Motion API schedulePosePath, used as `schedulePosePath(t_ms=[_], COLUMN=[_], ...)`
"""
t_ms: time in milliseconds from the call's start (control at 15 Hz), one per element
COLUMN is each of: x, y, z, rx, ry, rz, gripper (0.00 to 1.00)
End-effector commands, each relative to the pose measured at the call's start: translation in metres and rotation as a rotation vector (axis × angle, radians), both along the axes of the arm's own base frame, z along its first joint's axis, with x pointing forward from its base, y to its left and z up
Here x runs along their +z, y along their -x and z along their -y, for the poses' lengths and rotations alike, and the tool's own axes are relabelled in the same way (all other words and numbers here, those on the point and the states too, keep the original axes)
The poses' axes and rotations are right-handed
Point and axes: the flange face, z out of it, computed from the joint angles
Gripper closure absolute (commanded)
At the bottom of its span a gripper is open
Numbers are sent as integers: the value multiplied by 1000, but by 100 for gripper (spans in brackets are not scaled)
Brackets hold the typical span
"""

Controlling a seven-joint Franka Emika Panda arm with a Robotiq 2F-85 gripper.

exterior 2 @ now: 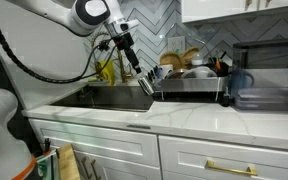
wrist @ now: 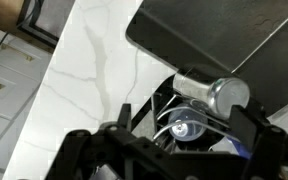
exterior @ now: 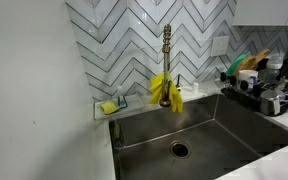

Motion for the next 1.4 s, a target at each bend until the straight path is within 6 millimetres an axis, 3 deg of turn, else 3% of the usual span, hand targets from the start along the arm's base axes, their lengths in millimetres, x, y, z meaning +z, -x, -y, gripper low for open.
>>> schedulePosePath(t_ms=[0, 533, 1333], x=[-25, -51, -62], y=[-13, -35, -56], z=[-15, -39, -53], rx=[1, 13, 48], ry=[-43, -43, 67], rz=[14, 24, 24], gripper=[0, 0, 0])
